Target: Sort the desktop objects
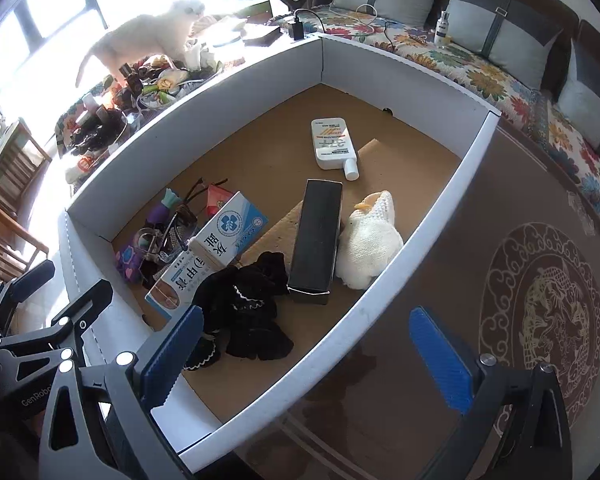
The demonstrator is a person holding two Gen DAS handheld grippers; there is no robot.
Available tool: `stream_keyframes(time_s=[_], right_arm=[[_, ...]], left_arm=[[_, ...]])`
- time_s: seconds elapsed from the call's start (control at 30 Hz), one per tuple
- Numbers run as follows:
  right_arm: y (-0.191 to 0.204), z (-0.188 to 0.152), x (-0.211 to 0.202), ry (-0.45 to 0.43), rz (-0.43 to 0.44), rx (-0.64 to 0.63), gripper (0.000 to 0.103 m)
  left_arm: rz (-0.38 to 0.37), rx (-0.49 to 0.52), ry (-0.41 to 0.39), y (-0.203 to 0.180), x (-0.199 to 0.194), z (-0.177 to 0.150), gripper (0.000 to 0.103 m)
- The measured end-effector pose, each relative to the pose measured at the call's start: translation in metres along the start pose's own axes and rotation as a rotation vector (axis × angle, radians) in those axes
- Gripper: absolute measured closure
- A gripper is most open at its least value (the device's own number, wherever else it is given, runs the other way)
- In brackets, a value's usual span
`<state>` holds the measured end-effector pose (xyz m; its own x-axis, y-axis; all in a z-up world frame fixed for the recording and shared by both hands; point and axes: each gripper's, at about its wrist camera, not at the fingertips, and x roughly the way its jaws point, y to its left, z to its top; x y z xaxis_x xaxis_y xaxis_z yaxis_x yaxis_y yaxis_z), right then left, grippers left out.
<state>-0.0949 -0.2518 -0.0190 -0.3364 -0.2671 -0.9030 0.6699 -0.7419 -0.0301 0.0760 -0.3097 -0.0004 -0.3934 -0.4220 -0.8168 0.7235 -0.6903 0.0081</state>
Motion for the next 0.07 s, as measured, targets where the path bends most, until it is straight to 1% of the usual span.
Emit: stream_keyframes(time_s=[0.07], right_arm=[[0.0001, 0.0005, 0.0, -0.002, -0.006, -0.008, 0.0]], left_arm=[[0.006, 0.005, -0.023, -0.0016, -0.0033, -0.0026, 0.005]])
